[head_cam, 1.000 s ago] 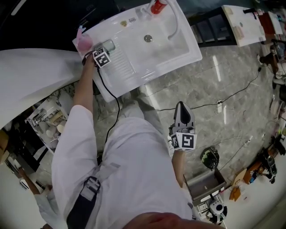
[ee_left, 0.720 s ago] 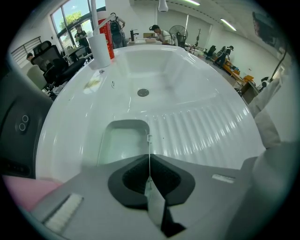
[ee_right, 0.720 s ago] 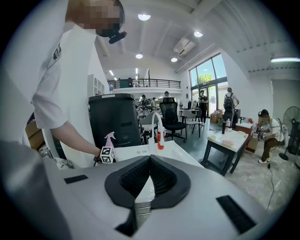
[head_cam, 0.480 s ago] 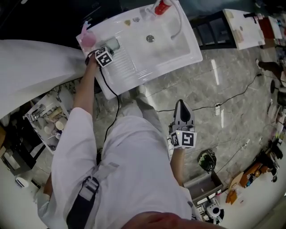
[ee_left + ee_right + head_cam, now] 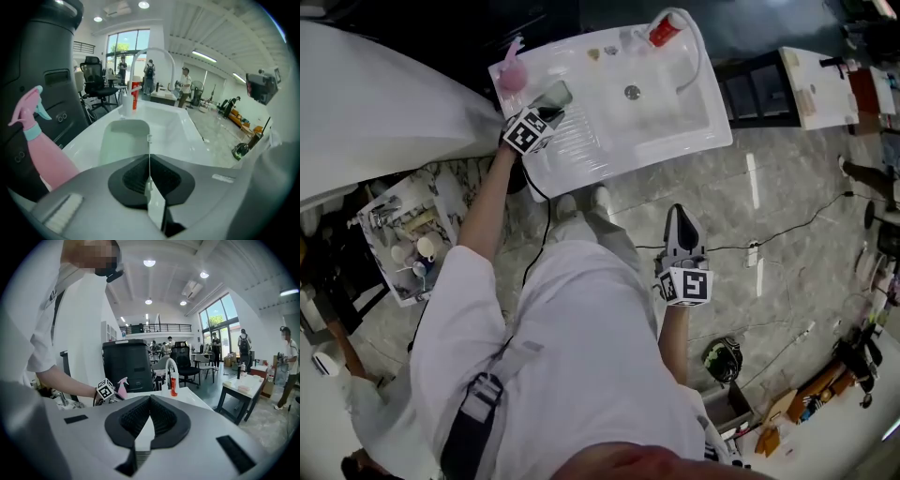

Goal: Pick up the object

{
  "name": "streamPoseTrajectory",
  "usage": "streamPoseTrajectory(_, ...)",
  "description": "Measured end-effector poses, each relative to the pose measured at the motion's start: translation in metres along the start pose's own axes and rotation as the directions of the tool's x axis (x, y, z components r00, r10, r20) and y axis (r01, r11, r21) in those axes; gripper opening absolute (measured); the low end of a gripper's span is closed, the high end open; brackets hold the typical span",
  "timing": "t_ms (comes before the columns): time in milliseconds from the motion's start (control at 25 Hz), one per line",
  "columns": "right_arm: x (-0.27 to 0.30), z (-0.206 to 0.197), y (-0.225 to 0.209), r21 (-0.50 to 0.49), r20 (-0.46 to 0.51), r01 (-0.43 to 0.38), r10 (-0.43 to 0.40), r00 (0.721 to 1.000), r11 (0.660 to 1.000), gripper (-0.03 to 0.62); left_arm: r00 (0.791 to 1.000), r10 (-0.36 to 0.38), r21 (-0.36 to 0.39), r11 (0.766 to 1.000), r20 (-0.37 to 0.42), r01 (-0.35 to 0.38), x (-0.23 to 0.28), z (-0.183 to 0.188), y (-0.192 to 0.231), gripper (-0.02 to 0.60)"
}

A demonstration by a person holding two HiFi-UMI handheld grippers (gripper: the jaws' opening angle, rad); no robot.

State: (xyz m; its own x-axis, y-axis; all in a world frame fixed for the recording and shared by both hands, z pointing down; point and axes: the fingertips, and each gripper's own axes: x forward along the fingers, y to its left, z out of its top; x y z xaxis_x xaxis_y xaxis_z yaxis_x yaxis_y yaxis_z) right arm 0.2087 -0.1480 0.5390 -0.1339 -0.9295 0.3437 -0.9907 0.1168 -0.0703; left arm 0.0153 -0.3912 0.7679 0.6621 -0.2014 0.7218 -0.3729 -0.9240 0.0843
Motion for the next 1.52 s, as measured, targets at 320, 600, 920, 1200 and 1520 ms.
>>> streamPoseTrajectory(320, 0.013, 0.017, 0.026, -0.037, 0.051, -0.106, 0.108, 0.993, 0.994, 0.003, 0.969, 0.089, -0.070, 0.995, 0.232, -0.075, -0.085, 0.052, -0.023, 0.005)
streamPoseTrajectory(600, 0.027, 0.029, 0.054, -0.049, 0.094, -0.214, 0.218, 0.971, 0.976, 0.003, 0.883, 0.192, -0.081, 0.981, 0.428, -0.174, -0.174, 0.104, -0.053, 0.005)
streamPoseTrajectory(920, 0.046, 0.037, 0.079, -0.069, 0.113, -0.295, 0.301, 0.947, 0.953, 0.003, 0.774, 0.276, -0.120, 0.960, 0.570, -0.254, -0.254, 0.131, -0.079, 0.005)
streamPoseTrajectory(1200, 0.064, 0.047, 0.096, -0.088, 0.131, -0.341, 0.350, 0.927, 0.936, 0.003, 0.694, 0.331, -0.116, 0.934, 0.640, -0.338, -0.316, 0.141, -0.094, 0.005)
streamPoseTrajectory(1520, 0.085, 0.069, 0.126, -0.157, 0.150, -0.396, 0.418, 0.896, 0.905, 0.003, 0.611, 0.378, -0.147, 0.907, 0.695, -0.394, -0.363, 0.153, -0.110, 0.005)
